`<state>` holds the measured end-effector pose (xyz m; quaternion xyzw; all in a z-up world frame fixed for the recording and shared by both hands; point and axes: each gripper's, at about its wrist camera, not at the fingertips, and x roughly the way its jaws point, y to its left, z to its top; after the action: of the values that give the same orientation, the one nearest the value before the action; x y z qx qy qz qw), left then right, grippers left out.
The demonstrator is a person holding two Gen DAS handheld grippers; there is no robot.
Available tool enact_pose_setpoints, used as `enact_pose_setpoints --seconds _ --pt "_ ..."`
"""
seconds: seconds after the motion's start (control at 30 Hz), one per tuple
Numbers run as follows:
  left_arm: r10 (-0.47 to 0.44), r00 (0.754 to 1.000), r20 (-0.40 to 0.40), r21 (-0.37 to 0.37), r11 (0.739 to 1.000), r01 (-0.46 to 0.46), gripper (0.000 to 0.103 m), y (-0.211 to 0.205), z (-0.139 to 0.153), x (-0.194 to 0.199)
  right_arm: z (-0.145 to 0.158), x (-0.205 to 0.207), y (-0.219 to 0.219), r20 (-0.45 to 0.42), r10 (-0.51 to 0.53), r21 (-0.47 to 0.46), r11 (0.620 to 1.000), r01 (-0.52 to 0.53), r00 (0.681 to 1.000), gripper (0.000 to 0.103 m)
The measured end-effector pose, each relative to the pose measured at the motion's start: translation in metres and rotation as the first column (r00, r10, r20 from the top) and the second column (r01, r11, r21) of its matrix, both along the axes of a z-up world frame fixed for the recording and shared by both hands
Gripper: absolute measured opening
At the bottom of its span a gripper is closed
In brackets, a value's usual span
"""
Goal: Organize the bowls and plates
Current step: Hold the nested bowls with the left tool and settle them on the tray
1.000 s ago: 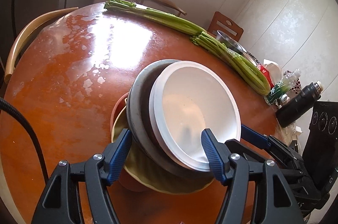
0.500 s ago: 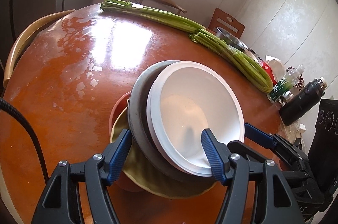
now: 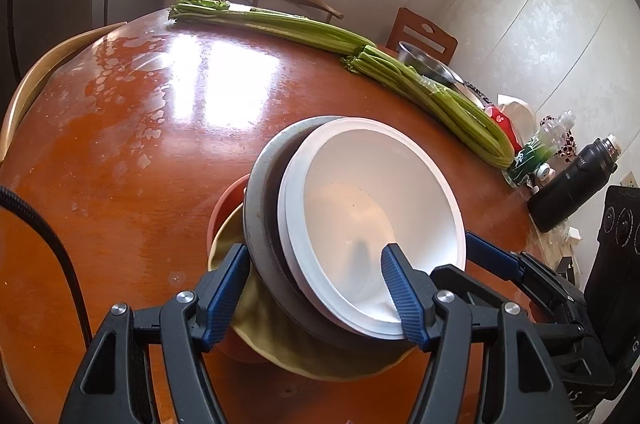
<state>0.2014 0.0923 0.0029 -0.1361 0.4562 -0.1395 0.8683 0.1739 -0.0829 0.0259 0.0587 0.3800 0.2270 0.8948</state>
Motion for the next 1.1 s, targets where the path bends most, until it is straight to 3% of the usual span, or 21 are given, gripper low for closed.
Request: enact_pose_setpoints --seconds 1.1 --pt "-0.080 0.997 -0.010 0.041 0.996 0.080 0.068 -0.081 0.000 0.004 0.000 -0.015 -0.075 0.016 -0.084 -0.003 0.996 0.084 0.996 0.073"
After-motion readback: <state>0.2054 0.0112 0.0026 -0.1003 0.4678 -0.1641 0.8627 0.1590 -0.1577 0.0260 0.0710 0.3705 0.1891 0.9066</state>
